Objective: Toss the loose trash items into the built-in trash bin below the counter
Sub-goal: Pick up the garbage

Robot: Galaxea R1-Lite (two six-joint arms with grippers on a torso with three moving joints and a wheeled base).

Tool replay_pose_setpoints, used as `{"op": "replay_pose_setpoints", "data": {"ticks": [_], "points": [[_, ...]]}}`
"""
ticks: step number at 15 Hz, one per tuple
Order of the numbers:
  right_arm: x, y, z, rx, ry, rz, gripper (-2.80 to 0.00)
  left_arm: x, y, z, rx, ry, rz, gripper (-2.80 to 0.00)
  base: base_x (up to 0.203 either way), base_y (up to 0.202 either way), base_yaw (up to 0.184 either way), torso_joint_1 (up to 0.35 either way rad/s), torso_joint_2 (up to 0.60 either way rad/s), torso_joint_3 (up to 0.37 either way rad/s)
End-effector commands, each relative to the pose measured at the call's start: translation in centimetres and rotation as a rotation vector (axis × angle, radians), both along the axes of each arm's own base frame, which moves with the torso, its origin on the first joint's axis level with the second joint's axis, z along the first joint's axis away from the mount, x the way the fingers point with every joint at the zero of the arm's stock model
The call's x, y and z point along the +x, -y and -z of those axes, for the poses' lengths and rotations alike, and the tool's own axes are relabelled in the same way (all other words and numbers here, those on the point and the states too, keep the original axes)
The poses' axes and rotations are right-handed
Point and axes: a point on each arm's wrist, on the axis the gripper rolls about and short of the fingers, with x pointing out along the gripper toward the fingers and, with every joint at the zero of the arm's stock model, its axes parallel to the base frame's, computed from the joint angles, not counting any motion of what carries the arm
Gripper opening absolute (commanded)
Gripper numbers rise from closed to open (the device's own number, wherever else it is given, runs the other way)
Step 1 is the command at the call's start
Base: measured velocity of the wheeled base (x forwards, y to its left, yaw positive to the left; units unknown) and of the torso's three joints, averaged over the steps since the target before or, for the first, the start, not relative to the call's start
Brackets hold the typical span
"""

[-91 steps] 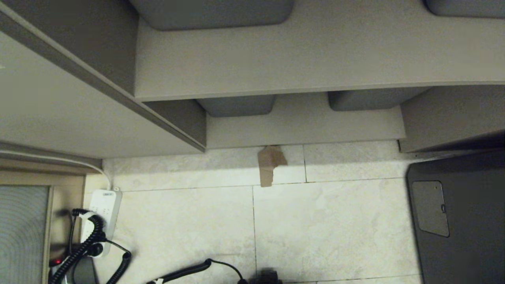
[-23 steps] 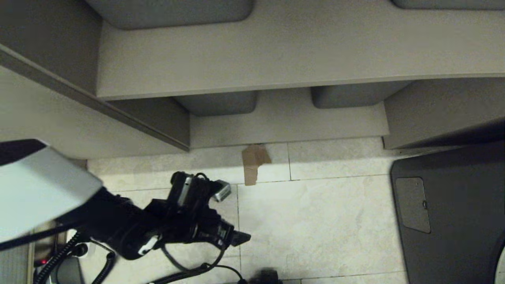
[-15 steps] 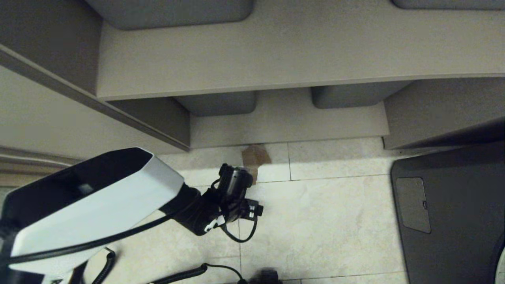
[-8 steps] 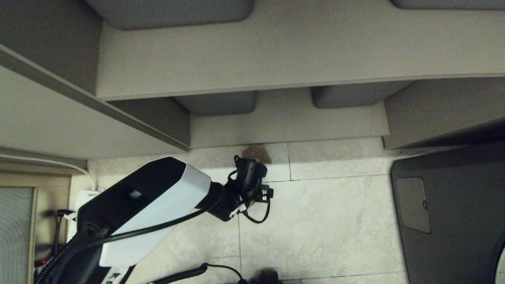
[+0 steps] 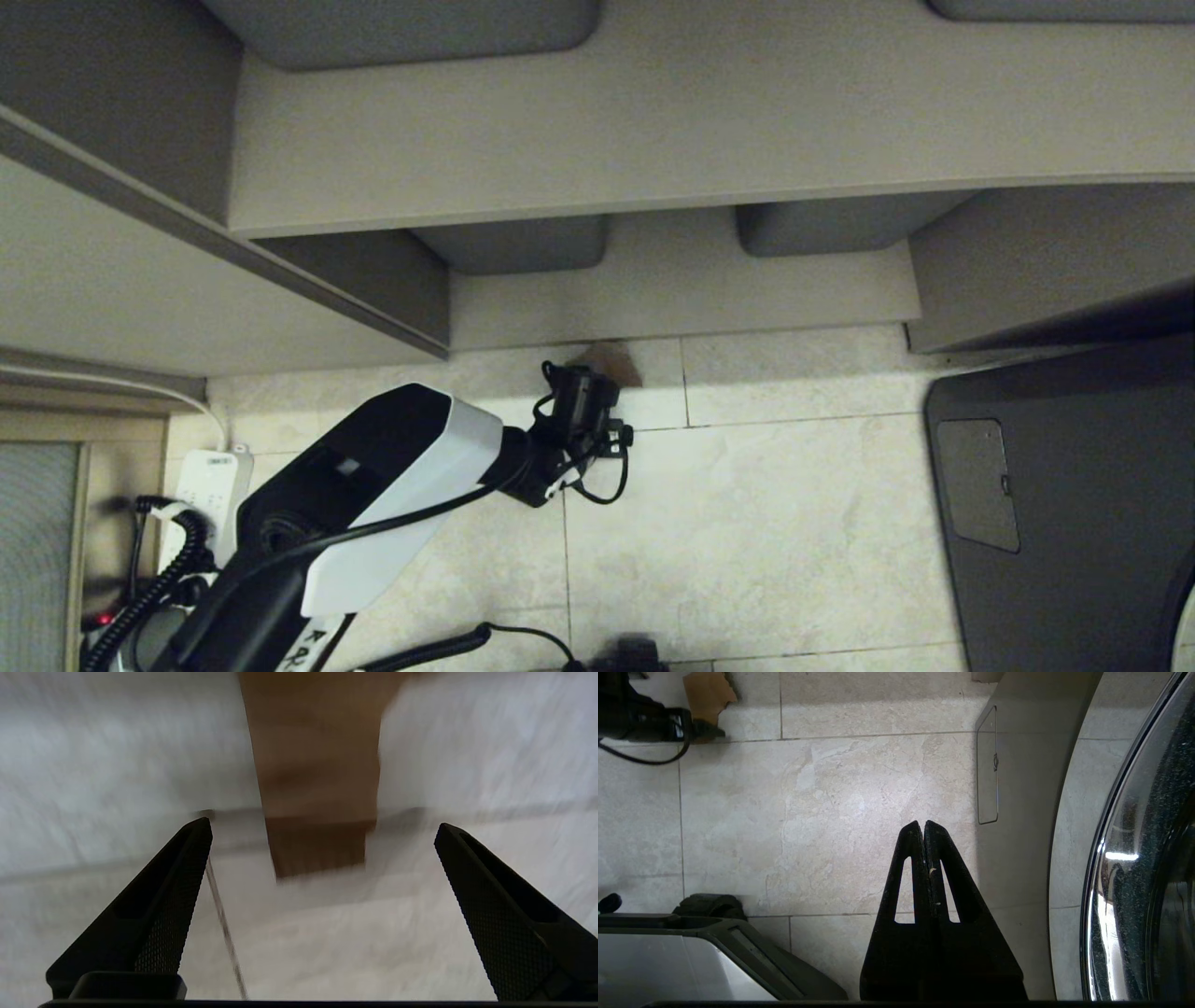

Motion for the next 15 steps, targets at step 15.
{"op": "replay_pose_setpoints", "data": {"ticks": [15], "points": [[0.0, 0.0, 0.0, 0.000, 0.001, 0.000, -2.80, 2.6, 0.0, -2.1, -0.129, 0.103, 0.051, 0.00, 0.000, 0.000, 0.000, 0.000, 0.00, 0.000]]}}
